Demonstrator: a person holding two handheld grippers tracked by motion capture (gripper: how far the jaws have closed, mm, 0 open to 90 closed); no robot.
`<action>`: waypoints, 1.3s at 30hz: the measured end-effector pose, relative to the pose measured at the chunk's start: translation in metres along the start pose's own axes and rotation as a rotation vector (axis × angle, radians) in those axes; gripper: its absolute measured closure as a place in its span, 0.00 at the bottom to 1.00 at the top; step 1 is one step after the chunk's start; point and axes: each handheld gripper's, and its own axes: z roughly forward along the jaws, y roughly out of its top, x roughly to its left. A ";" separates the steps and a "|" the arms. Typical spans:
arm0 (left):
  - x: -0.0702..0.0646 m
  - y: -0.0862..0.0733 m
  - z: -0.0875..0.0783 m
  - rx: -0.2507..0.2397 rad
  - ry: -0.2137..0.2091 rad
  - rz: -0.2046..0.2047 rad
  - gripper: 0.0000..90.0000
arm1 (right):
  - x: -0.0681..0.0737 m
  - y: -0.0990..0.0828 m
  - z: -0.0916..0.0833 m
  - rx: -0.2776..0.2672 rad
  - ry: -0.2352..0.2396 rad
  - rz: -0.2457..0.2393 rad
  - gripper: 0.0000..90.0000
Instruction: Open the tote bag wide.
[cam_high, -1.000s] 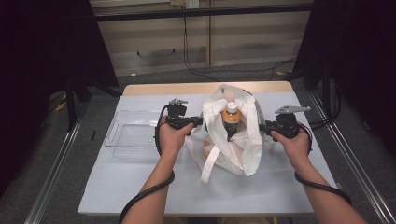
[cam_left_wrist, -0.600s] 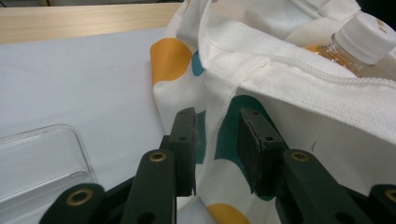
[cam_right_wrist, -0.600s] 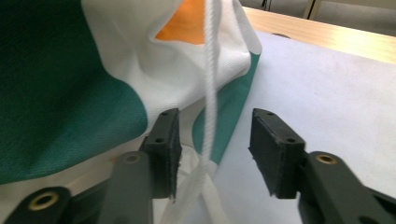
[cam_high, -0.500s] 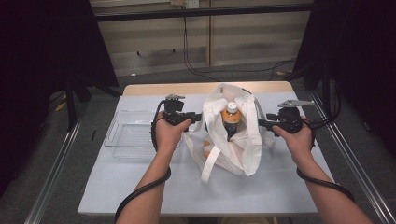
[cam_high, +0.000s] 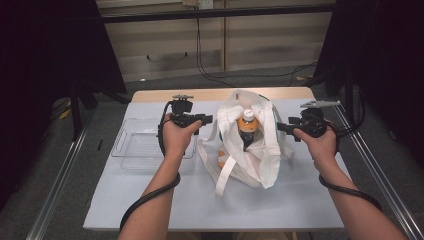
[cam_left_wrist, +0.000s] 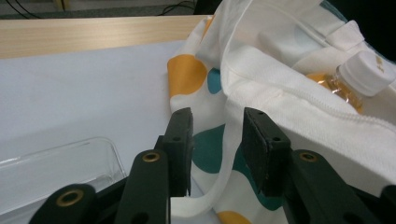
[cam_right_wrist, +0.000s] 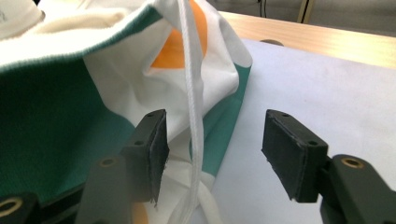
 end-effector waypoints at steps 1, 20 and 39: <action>0.000 0.001 0.001 -0.004 0.000 -0.006 0.71 | 0.000 0.002 0.000 -0.002 -0.002 -0.002 0.44; -0.006 0.013 0.007 -0.003 -0.009 -0.005 0.67 | -0.002 0.026 -0.006 -0.018 0.001 0.016 0.42; -0.012 0.012 0.013 0.011 -0.026 -0.006 0.66 | 0.006 0.040 -0.005 -0.022 0.006 -0.004 0.44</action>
